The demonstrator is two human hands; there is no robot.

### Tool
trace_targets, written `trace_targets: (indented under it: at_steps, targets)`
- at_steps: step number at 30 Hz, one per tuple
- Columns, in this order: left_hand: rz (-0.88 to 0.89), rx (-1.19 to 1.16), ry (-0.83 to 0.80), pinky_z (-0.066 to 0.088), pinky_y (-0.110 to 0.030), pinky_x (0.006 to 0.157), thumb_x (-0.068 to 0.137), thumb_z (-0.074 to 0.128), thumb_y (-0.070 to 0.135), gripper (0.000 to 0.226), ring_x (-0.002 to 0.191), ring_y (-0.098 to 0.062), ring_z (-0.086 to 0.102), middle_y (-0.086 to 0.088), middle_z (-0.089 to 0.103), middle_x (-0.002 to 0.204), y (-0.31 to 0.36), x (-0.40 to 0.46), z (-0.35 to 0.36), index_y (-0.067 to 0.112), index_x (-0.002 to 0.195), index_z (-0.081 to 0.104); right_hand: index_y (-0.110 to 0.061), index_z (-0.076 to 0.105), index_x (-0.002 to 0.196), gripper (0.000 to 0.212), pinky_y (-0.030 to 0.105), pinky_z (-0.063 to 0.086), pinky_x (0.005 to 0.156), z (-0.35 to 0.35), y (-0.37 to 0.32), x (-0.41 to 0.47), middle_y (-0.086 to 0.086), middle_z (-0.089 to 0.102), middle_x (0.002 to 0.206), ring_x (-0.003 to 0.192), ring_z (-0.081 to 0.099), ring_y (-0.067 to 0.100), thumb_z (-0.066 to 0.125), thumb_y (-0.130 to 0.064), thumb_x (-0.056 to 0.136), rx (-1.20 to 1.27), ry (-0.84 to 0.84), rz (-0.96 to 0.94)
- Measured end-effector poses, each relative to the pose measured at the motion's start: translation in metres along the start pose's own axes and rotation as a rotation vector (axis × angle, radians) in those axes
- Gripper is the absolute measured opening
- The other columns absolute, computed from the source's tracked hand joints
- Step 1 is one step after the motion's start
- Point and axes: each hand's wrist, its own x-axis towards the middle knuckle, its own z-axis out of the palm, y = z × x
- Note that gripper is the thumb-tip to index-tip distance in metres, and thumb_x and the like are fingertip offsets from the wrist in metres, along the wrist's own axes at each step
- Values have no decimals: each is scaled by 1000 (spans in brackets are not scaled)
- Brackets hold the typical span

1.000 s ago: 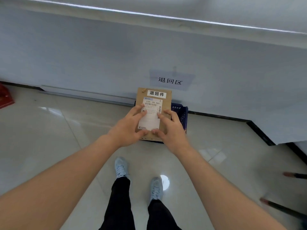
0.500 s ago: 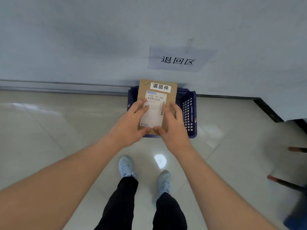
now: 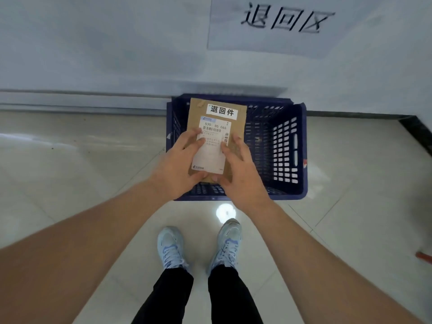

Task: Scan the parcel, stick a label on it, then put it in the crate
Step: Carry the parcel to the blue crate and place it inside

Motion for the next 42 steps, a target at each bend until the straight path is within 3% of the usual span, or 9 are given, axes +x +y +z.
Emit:
trace_targets:
  at_steps: [3, 7, 11, 17, 20, 24, 27, 31, 42]
  targets:
    - [-17, 3, -15, 40, -36, 117, 85, 81, 25, 89, 145, -22, 38, 2, 17, 167, -27, 18, 30, 8, 159, 33, -9, 39, 159, 81, 34, 25, 126, 23, 27, 21, 9, 11, 173, 157, 24, 26, 81, -10, 89, 11, -32, -2]
    - [-25, -4, -26, 34, -28, 118, 86, 80, 22, 86, 148, -22, 35, -3, 18, 167, -52, 40, 58, 6, 157, 34, -4, 38, 158, 79, 21, 17, 122, 44, 56, 49, 13, 11, 171, 157, 21, 24, 79, -7, 91, -8, -78, -37]
    - [-43, -8, -26, 36, -30, 119, 89, 77, 19, 84, 149, -21, 32, -3, 13, 168, -75, 61, 83, 5, 158, 32, -5, 36, 159, 78, 29, 20, 127, 60, 79, 76, 13, 7, 173, 159, 15, 24, 76, -2, 92, -6, -113, -57]
    - [-63, -29, -34, 40, -33, 117, 88, 76, 9, 84, 144, -28, 39, -6, 10, 166, -102, 95, 125, 2, 157, 30, -7, 36, 160, 81, 3, 10, 114, 90, 117, 114, 8, 8, 172, 156, 17, 18, 76, 1, 90, -52, -116, -78]
    - [-103, -82, -34, 37, -33, 120, 85, 78, 7, 87, 143, -27, 39, -6, 10, 164, -113, 109, 144, 2, 157, 29, -7, 36, 160, 82, 15, 16, 119, 106, 134, 126, 9, 8, 172, 157, 20, 22, 76, 0, 90, -65, -130, -73]
    - [-142, -86, -33, 36, -37, 121, 83, 79, 6, 91, 142, -30, 39, -6, 11, 163, -128, 123, 166, 3, 158, 27, -5, 32, 161, 82, 14, 13, 117, 121, 152, 141, 10, 4, 173, 157, 19, 25, 76, -2, 91, -113, -153, -76]
    - [-160, -46, -37, 41, -46, 117, 84, 78, 9, 95, 141, -34, 41, -3, 8, 162, -135, 133, 178, 5, 160, 21, -4, 29, 162, 85, 28, 25, 123, 130, 162, 149, 13, 0, 172, 156, 22, 32, 75, -1, 91, -145, -167, -72]
    - [-179, 5, -51, 45, -47, 113, 86, 75, 7, 98, 138, -35, 43, 1, 3, 160, -139, 142, 188, 8, 162, 13, -8, 26, 163, 85, 47, 36, 123, 139, 169, 156, 13, -5, 173, 153, 27, 40, 72, 0, 92, -154, -186, -49]
    - [-197, 84, -47, 51, -47, 106, 87, 74, 7, 100, 124, -36, 52, -2, 4, 159, -153, 145, 199, 10, 162, 8, -17, 29, 163, 88, 43, 36, 123, 161, 182, 163, 3, -2, 173, 153, 29, 35, 74, 3, 90, -109, -139, -55]
